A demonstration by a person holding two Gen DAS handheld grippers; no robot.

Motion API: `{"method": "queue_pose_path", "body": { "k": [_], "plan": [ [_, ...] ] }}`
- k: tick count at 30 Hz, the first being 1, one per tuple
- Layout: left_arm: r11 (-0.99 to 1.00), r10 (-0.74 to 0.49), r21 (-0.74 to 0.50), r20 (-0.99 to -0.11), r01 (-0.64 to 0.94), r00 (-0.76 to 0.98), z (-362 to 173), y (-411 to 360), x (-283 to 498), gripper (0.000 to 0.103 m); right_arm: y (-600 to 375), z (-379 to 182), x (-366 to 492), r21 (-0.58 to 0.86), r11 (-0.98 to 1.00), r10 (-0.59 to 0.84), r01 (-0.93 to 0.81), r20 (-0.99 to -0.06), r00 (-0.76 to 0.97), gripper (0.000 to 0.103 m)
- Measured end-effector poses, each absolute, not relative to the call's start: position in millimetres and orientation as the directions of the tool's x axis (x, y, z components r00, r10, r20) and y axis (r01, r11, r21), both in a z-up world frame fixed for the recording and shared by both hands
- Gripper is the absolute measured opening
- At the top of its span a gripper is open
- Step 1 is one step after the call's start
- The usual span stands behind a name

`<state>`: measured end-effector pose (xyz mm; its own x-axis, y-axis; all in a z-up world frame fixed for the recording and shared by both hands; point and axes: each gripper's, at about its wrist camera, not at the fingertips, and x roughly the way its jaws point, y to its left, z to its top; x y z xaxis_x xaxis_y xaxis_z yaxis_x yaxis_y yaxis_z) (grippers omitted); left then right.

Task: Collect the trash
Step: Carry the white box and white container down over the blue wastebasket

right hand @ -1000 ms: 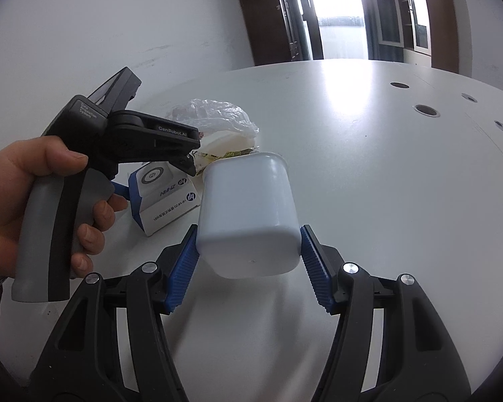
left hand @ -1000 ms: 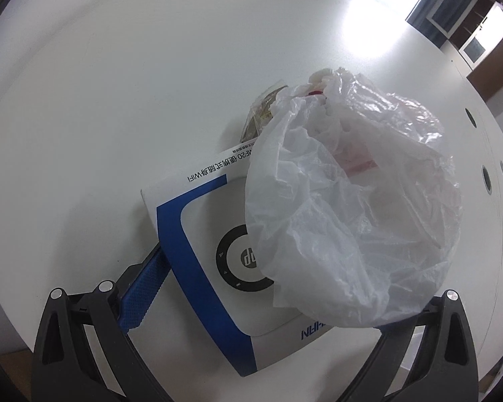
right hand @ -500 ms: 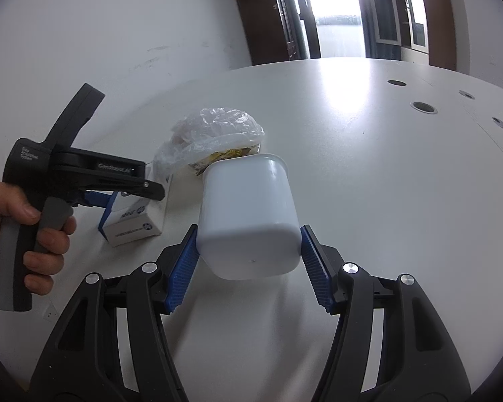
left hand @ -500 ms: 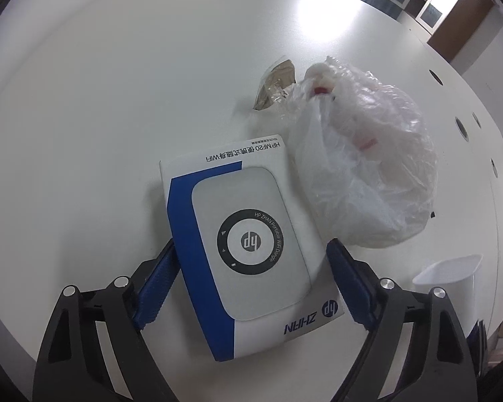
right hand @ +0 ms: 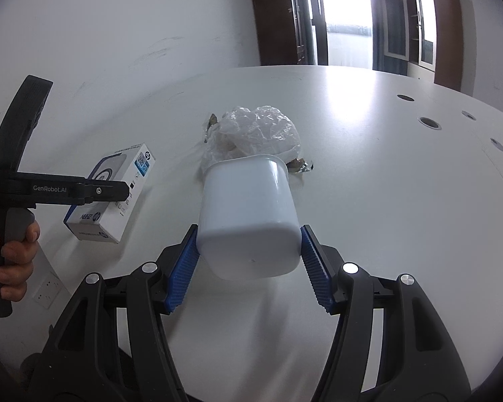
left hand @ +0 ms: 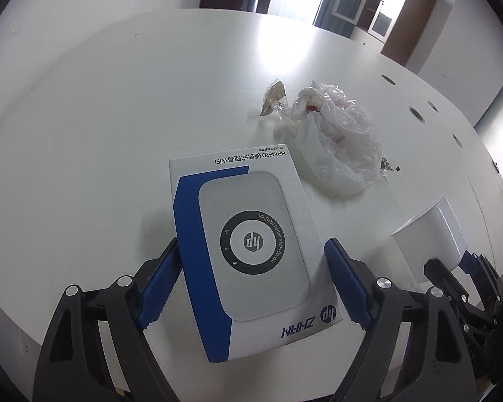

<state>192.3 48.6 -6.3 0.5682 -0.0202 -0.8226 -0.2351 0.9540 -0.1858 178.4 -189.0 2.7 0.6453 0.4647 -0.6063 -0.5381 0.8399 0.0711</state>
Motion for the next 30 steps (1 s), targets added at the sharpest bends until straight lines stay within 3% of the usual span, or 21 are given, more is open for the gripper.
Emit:
{"method": "queue_pose_path", "body": {
  "k": [10, 18, 30],
  "plan": [
    [0.974, -0.033, -0.179, -0.725, -0.142, 0.688, 12, 33, 134, 0.083, -192, -4, 123, 0.088, 0.843, 0.467, -0.531, -0.611, 0.639, 0.056],
    [0.98, -0.044, -0.176, -0.658, -0.097, 0.751, 12, 25, 41, 0.083, -203, 3, 61, 0.058, 0.838, 0.468, -0.542, -0.586, 0.662, 0.056],
    [0.983, -0.06, -0.171, -0.651, -0.069, 0.757, -3, 22, -35, 0.083, -200, 0, -4, 0.028, 0.792, 0.506, -0.61, -0.587, 0.632, 0.056]
  ]
}}
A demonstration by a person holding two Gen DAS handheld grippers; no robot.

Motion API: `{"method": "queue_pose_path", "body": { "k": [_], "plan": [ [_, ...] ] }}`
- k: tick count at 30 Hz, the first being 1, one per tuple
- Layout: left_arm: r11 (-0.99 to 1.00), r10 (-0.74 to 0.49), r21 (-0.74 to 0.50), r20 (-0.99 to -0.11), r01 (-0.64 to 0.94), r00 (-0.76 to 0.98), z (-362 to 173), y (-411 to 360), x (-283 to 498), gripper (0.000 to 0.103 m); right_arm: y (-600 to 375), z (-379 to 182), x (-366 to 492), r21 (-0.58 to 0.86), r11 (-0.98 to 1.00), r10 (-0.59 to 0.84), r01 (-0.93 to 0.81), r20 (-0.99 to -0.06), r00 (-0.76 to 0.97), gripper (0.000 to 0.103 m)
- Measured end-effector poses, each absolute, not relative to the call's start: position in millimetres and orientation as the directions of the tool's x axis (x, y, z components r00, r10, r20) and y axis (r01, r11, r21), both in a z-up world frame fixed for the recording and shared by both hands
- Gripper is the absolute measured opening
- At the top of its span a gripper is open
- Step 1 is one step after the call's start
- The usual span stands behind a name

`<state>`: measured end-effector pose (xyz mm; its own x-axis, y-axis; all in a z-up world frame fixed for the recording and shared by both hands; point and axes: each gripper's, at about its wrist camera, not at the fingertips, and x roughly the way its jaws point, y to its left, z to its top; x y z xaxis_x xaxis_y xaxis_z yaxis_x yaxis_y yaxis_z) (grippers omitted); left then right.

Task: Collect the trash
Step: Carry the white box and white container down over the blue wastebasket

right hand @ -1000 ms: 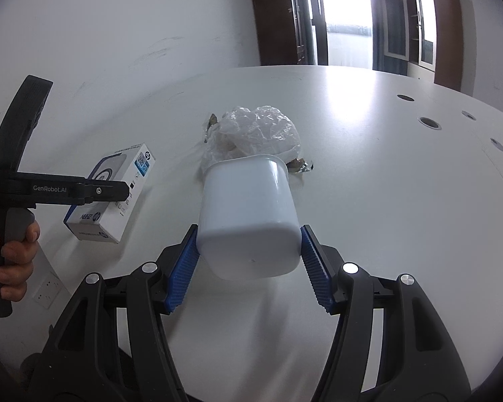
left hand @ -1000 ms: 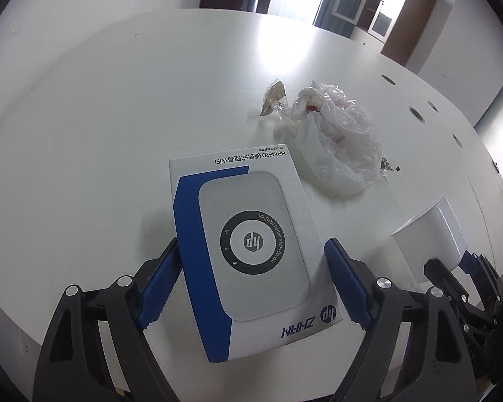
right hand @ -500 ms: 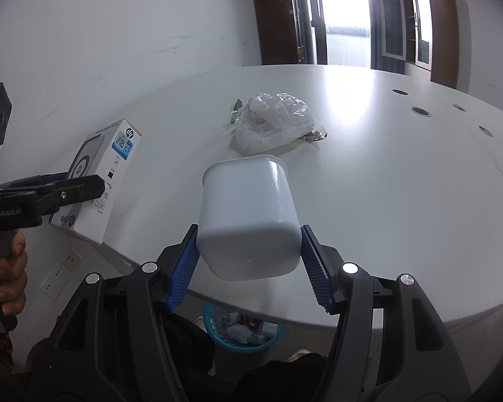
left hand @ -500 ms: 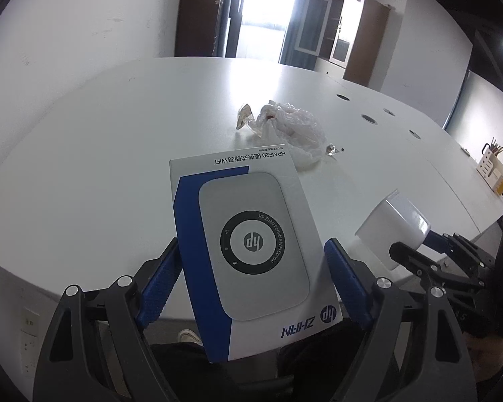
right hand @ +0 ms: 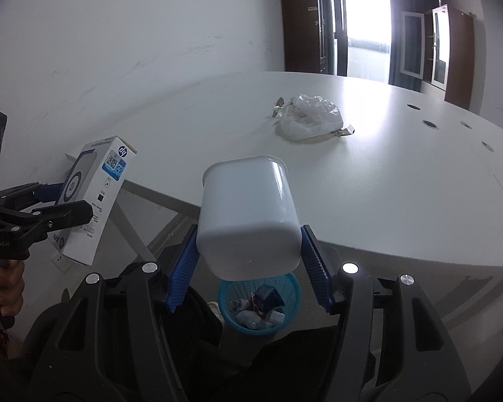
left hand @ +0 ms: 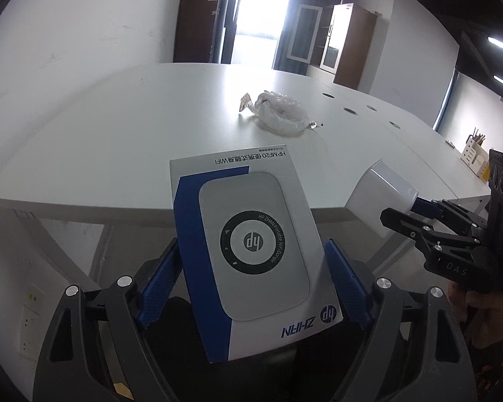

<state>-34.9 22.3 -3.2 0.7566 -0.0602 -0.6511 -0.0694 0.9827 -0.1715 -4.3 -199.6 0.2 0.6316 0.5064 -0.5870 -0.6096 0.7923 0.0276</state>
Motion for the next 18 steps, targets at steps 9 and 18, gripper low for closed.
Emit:
{"method": "queue_pose_path", "body": {
  "k": [9, 18],
  "plan": [
    [0.979, -0.113, -0.202, -0.681, -0.038, 0.723, -46, 26, -38, 0.083, -210, -51, -17, 0.078, 0.773, 0.51, -0.63, -0.667, 0.543, 0.056],
    [0.963, -0.178, -0.265, -0.746, -0.042, 0.642, -113, 31, -19, 0.083, -199, -111, -3, 0.11, 0.776, 0.477, -0.622, -0.747, 0.463, 0.056]
  ]
}}
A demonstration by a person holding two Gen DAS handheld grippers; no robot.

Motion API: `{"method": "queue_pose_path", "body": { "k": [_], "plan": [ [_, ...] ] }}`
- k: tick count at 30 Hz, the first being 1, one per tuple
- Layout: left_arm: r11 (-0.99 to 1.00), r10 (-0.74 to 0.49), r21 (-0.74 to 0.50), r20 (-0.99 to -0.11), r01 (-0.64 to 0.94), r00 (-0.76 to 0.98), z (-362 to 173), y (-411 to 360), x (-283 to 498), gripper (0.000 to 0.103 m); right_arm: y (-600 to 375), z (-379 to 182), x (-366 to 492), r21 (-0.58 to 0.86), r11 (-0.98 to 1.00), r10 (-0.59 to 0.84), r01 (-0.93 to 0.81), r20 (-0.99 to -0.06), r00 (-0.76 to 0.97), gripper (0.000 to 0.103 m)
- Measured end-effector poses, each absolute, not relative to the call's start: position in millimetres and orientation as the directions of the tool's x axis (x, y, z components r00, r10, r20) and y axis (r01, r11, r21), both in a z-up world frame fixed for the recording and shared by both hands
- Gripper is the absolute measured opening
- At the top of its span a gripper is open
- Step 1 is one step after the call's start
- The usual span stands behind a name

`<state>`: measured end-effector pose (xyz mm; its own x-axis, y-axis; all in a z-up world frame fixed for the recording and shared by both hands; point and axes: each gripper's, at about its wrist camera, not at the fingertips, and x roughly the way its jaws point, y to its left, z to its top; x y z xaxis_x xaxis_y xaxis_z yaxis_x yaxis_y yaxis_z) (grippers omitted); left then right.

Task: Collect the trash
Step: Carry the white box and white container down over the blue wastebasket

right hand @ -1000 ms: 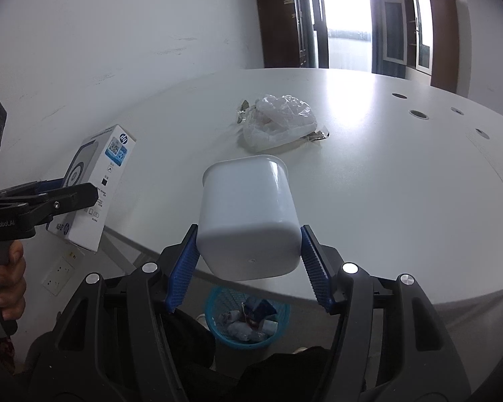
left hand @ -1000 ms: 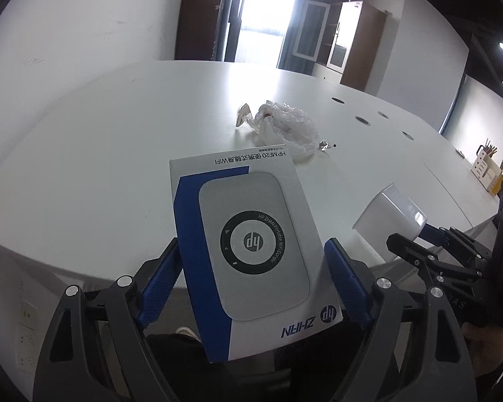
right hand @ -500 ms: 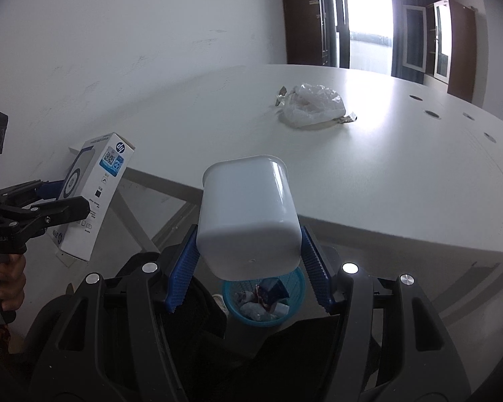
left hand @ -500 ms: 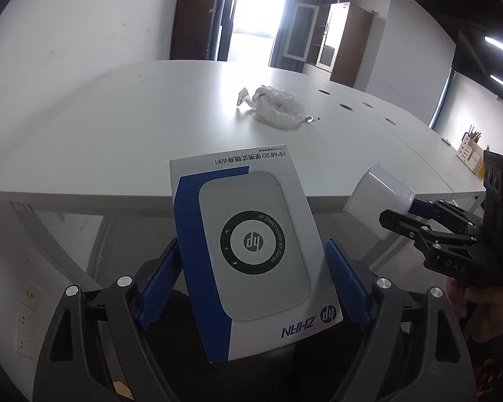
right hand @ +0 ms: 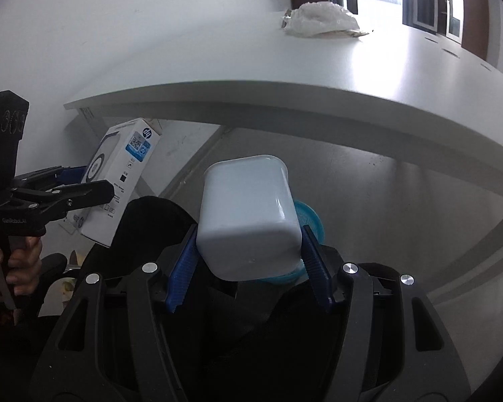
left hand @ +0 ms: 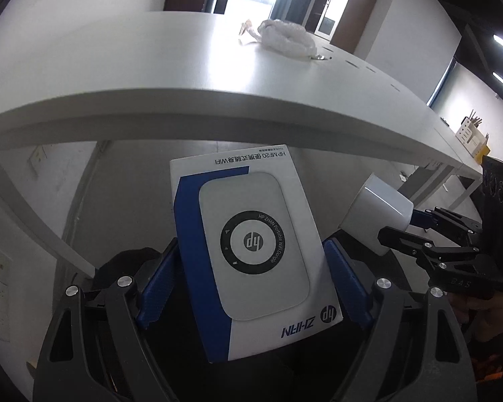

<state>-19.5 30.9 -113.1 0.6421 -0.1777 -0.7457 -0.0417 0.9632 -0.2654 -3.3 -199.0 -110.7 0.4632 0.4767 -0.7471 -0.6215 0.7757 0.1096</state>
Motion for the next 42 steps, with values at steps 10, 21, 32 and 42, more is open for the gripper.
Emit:
{"method": "queue_pose_path", "body": {
  "k": [10, 21, 32, 42],
  "plan": [
    [0.953, -0.206, -0.292, -0.819, -0.081, 0.536, -189, 42, 28, 0.083, -187, -184, 40, 0.13, 0.812, 0.394, -0.569, -0.841, 0.37, 0.056],
    [0.93, -0.233, -0.324, -0.882, -0.17, 0.409, -250, 63, 92, 0.083, -169, -231, 91, 0.074, 0.825, 0.298, -0.56, -0.899, 0.32, 0.056],
    [0.932, -0.205, -0.262, -0.951, -0.252, 0.232, -305, 64, 142, 0.083, -148, -287, 149, 0.145, 0.851, 0.266, -0.504, -0.948, 0.176, 0.056],
    [0.919, -0.244, -0.279, -0.958, -0.28, 0.153, -347, 66, 182, 0.083, -127, -344, 193, 0.152, 0.887, 0.216, -0.435, -0.971, 0.101, 0.056]
  ]
}}
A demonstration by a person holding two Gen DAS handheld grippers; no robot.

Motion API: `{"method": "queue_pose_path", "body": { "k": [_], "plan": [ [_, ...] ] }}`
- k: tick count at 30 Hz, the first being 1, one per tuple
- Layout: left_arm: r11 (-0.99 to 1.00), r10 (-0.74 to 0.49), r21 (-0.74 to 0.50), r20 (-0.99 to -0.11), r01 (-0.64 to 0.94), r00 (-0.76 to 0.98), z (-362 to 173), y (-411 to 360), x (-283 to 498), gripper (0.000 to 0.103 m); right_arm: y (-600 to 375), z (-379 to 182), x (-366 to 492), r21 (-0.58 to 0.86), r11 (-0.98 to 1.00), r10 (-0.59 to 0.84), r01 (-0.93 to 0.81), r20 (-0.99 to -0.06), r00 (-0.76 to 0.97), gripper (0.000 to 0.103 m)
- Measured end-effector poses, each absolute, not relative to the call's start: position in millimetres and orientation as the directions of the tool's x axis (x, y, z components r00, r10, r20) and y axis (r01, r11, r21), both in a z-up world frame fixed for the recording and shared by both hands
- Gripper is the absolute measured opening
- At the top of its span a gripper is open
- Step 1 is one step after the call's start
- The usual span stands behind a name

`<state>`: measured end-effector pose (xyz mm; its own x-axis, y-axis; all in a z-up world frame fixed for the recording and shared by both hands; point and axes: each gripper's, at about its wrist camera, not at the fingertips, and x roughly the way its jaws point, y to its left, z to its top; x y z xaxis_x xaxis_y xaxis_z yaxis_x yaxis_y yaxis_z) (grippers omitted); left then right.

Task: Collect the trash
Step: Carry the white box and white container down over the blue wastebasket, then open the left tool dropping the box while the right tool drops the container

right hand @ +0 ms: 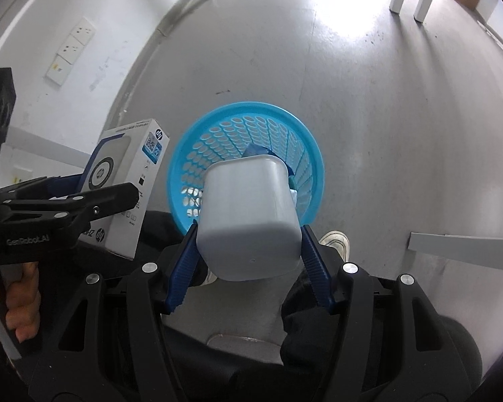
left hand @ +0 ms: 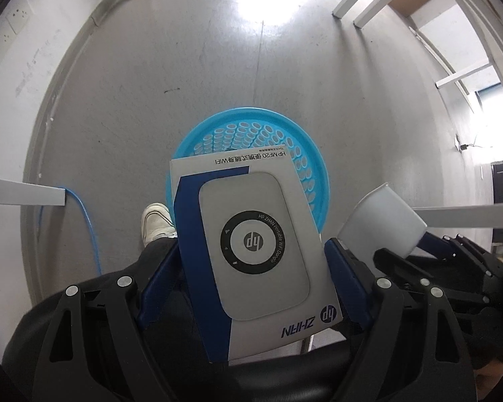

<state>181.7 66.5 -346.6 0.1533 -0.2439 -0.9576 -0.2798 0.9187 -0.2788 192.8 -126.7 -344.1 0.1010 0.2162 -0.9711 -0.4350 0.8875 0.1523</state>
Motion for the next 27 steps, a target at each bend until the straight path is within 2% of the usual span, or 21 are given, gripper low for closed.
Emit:
{"method": "queue_pose_path", "body": {
  "k": [4, 17, 27],
  "plan": [
    [0.914, -0.253, -0.278, -0.96, -0.296, 0.122, -362, 70, 195, 0.083, -131, -360, 206, 0.179, 0.896, 0.222, -0.405, -0.973, 0.062, 0.056],
    [0.932, -0.174, -0.182, -0.983, -0.314, 0.054, -393, 75, 228, 0.083, -119, -419, 247, 0.189, 0.927, 0.184, -0.325, -0.982, -0.045, 0.056],
    [0.904, -0.242, -0.25, -0.968, -0.347, 0.066, -399, 83, 237, 0.085, -121, -432, 255, 0.205, 0.931, 0.185, -0.301, -0.978, -0.093, 0.058]
  ]
}}
